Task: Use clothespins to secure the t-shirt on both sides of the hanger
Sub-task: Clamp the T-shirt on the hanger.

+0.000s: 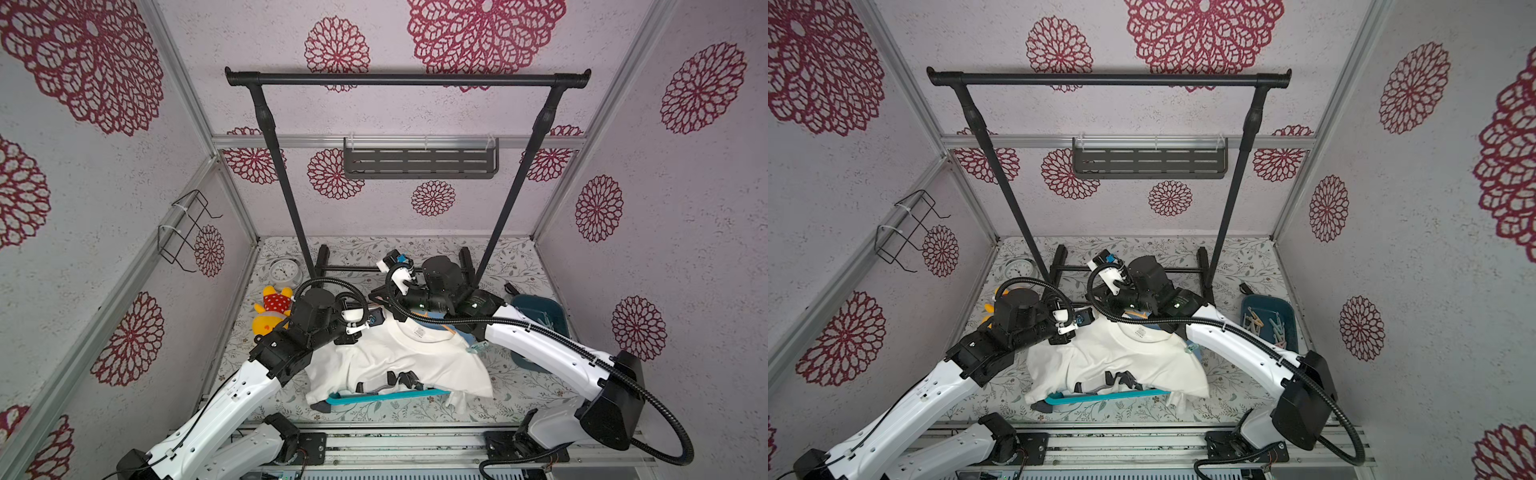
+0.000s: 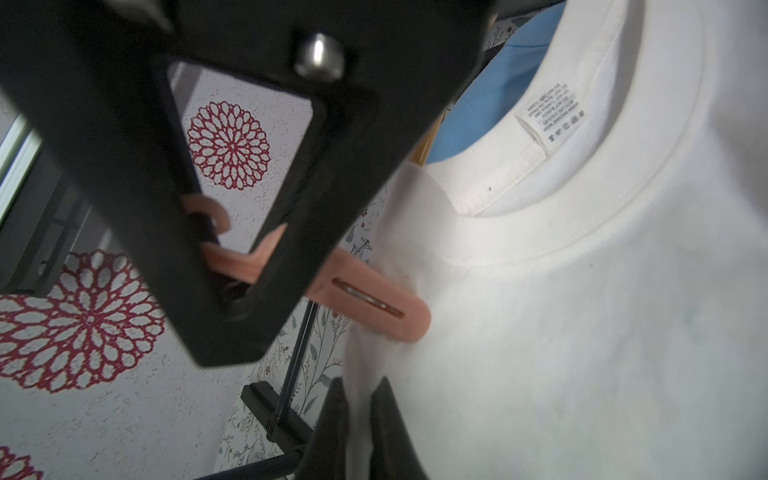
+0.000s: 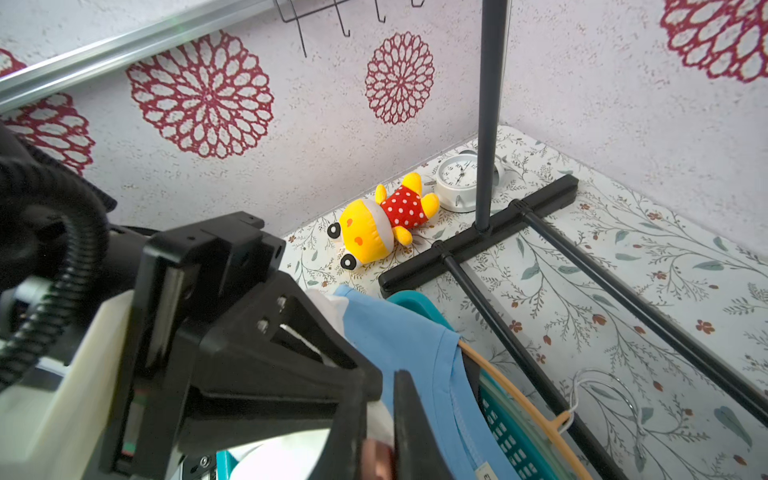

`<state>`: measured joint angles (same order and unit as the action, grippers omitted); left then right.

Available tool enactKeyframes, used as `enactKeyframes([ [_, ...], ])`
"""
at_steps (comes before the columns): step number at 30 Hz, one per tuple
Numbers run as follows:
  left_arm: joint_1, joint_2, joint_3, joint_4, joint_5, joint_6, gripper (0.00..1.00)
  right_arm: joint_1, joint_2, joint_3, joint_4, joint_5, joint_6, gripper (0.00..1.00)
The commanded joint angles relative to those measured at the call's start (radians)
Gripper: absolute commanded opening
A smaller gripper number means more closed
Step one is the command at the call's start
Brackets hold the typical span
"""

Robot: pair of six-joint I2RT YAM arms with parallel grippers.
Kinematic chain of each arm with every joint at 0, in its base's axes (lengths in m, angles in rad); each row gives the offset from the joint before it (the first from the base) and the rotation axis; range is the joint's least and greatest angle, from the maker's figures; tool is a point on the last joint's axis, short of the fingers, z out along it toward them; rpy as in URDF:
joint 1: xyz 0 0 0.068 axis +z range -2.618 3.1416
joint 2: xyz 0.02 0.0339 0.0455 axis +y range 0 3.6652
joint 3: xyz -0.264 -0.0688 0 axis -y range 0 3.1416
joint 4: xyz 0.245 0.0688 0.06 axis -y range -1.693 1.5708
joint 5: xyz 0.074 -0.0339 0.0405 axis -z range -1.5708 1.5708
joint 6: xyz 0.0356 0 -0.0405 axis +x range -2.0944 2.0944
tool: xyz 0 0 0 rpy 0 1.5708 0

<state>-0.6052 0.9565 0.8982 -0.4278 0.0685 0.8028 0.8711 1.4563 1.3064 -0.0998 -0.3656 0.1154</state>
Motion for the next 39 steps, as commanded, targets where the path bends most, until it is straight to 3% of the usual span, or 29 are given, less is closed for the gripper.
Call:
enactKeyframes([
  [1,0.024,-0.019,0.048,0.232,-0.038,-0.018,0.0,0.014,0.013,-0.003,-0.088,-0.08,0.038,0.0],
  [7,0.023,-0.025,0.036,0.227,-0.05,0.01,0.0,0.014,0.019,0.05,-0.102,-0.052,0.033,0.02],
  [12,0.023,-0.027,0.028,0.21,-0.052,0.035,0.0,0.014,0.015,0.087,-0.108,-0.01,0.032,0.22],
  [22,0.016,-0.029,-0.002,0.207,-0.068,0.097,0.0,0.012,-0.006,0.175,-0.142,0.194,0.006,0.43],
  [39,0.002,-0.011,0.024,0.17,-0.094,0.088,0.0,0.005,-0.089,0.173,-0.092,0.372,0.055,0.55],
])
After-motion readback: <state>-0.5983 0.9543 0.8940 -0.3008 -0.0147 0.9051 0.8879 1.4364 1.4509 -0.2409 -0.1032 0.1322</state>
